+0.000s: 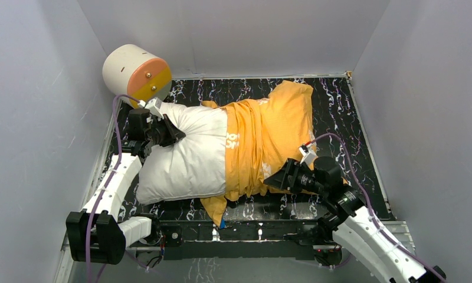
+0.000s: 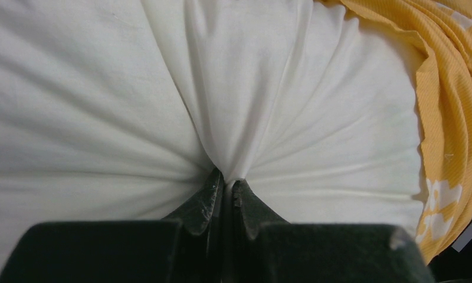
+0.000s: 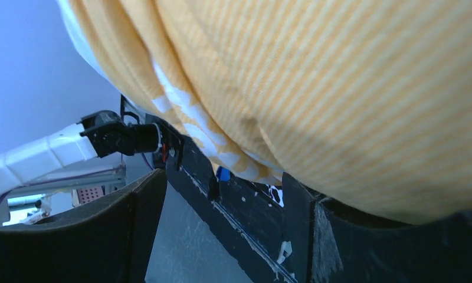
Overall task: Remove the pillowcase from the pillow
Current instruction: Remove the pillow from the pillowcase.
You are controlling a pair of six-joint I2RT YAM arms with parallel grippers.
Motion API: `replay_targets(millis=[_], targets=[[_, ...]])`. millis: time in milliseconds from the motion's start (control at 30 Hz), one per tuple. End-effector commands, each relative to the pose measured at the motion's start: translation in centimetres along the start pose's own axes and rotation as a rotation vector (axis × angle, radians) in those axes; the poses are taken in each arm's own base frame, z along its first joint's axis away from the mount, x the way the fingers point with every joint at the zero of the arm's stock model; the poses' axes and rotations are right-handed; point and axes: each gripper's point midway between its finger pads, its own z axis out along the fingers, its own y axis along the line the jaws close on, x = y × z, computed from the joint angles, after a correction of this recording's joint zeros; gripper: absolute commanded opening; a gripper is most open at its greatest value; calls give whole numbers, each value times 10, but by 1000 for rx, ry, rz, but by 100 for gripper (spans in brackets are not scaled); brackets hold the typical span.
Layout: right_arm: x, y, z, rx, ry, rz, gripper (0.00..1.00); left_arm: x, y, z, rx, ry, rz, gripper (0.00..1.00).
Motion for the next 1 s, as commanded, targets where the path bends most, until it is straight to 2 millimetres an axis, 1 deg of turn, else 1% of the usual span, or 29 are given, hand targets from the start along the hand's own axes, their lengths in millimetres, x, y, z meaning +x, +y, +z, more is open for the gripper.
replay_targets(millis=[0, 67, 133, 200, 233, 267, 333, 367, 400, 433, 500, 533, 600, 633, 667, 700, 767, 867, 933, 967], targets=[[19, -15, 20, 50, 92, 10, 80, 33, 37, 0, -142, 110, -32, 0], [24, -26, 30, 109, 90, 0, 81, 33, 38, 0, -146, 111, -33, 0], [27, -29, 45, 119, 78, -5, 83, 33, 39, 0, -148, 109, -32, 0], [22, -30, 61, 147, 45, -3, 83, 33, 39, 0, -149, 110, -31, 0], [20, -32, 70, 165, 32, -11, 82, 33, 39, 0, -148, 110, -29, 0], [13, -34, 77, 199, -2, -20, 79, 33, 40, 0, -155, 107, -29, 0], [0, -47, 85, 289, -68, -37, 64, 32, 44, 1, -178, 103, -32, 0], [-8, -52, 85, 326, -102, -64, 57, 33, 45, 1, -179, 107, -35, 0], [-18, -56, 83, 366, -140, -88, 52, 33, 44, 3, -171, 114, -34, 0], [-29, -62, 79, 412, -190, -112, 44, 34, 42, 4, -160, 119, -33, 0], [-48, -74, 64, 496, -284, -164, 18, 34, 41, 5, -150, 119, -32, 0], [-56, -80, 56, 531, -333, -187, 11, 34, 44, 4, -166, 114, -33, 0], [-69, -94, 38, 594, -419, -229, 4, 32, 51, 2, -216, 106, -39, 0], [-76, -99, 27, 617, -465, -223, 0, 32, 53, 1, -232, 105, -39, 0], [-81, -105, 18, 640, -494, -207, 0, 32, 56, 0, -244, 105, -40, 0], [-85, -105, 11, 644, -507, -196, 0, 31, 57, 0, -249, 104, -37, 0], [-95, -102, -3, 633, -544, -191, 0, 29, 58, -2, -258, 93, -27, 0], [-112, -105, -27, 687, -623, -201, 0, 24, 62, -7, -286, 60, -15, 0], [-122, -101, -39, 708, -647, -210, 0, 22, 65, -9, -305, 49, -11, 0], [-125, -103, -43, 727, -648, -209, 0, 22, 66, -9, -309, 49, -10, 0]])
